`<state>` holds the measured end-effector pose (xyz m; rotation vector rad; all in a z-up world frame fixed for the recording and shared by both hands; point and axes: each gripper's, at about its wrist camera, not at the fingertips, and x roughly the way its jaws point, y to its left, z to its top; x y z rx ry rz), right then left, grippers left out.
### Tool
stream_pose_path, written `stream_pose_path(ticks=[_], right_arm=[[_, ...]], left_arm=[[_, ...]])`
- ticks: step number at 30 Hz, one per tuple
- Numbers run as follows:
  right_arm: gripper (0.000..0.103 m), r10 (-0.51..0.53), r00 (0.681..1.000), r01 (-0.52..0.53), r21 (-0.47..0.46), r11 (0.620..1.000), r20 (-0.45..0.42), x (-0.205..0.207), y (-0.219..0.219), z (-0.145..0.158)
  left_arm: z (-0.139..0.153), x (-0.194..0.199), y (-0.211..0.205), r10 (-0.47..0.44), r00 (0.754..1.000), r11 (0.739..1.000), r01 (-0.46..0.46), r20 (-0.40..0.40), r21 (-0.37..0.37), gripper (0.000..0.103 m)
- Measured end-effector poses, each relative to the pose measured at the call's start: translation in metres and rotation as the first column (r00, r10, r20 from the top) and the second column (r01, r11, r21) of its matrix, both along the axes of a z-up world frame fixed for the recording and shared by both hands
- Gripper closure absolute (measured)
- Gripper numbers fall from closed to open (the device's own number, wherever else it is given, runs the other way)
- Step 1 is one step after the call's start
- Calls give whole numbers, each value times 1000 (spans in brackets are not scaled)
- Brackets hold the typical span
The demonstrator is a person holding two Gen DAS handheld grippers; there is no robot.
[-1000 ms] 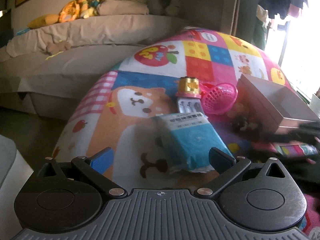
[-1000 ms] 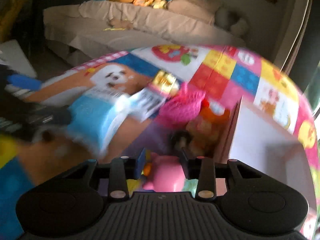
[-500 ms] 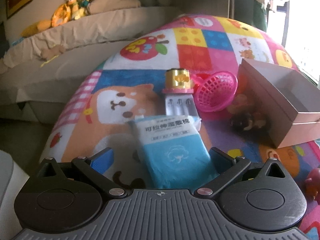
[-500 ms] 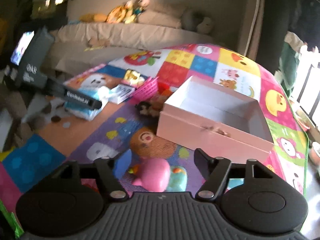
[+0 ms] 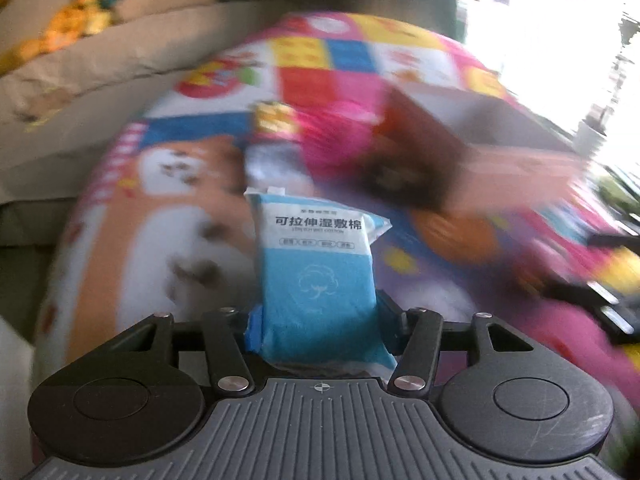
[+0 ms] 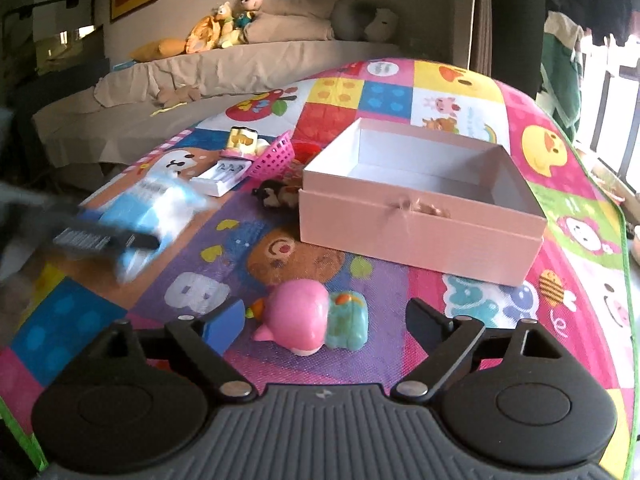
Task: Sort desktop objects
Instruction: 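Grasp the blue cotton pad packet with left tool while right tool grasps the pink toy figure, then drop the packet into the pink box with left tool while right tool drops the figure in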
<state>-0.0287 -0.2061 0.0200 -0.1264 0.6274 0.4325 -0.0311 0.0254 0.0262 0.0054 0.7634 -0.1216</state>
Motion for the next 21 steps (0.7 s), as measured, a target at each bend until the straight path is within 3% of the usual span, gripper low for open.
stream_pose_path(ticks=[3, 5, 8, 9, 10, 12, 15, 17, 19, 21], right_arm=[[13, -2, 1000, 2, 5, 1000, -23, 6, 3, -6], [13, 5, 1000, -5, 7, 1000, -29, 9, 5, -8], [17, 16, 999, -16, 0, 1000, -29, 14, 12, -11], [27, 18, 999, -18, -5, 1000, -31, 15, 13, -10], [29, 27, 999, -27, -11, 1000, -44, 16, 15, -10], [30, 39, 998, -40, -21, 999, -43, 13, 13, -7], [31, 56, 997, -58, -31, 998, -47, 4, 0, 3], [32, 54, 998, -54, -17, 998, -29, 0, -16, 22], [32, 27, 998, -28, 5, 1000, 57, 0, -35, 55], [32, -26, 982, 24, 15, 1000, 186, 2, -50, 87]], left_arm=[[3, -23, -14, -101, 995, 995, 101, -12, 18, 36], [4, -30, -22, -109, 994, 993, 109, 6, 54, 18], [4, -24, -27, -81, 996, 993, 78, 30, 93, 15], [3, -19, -29, -69, 997, 993, 65, 35, 100, 15], [2, -15, -30, -60, 997, 993, 55, 39, 105, 16], [1, -6, -31, -40, 998, 992, 34, 45, 125, 20], [3, -1, -29, -37, 999, 991, 32, 35, 129, 45], [17, 0, -30, -66, 996, 991, 58, 58, 123, 45], [47, 6, -36, -109, 985, 988, 92, 135, 125, 45], [85, 18, -48, -155, 957, 985, 130, 245, 118, 45]])
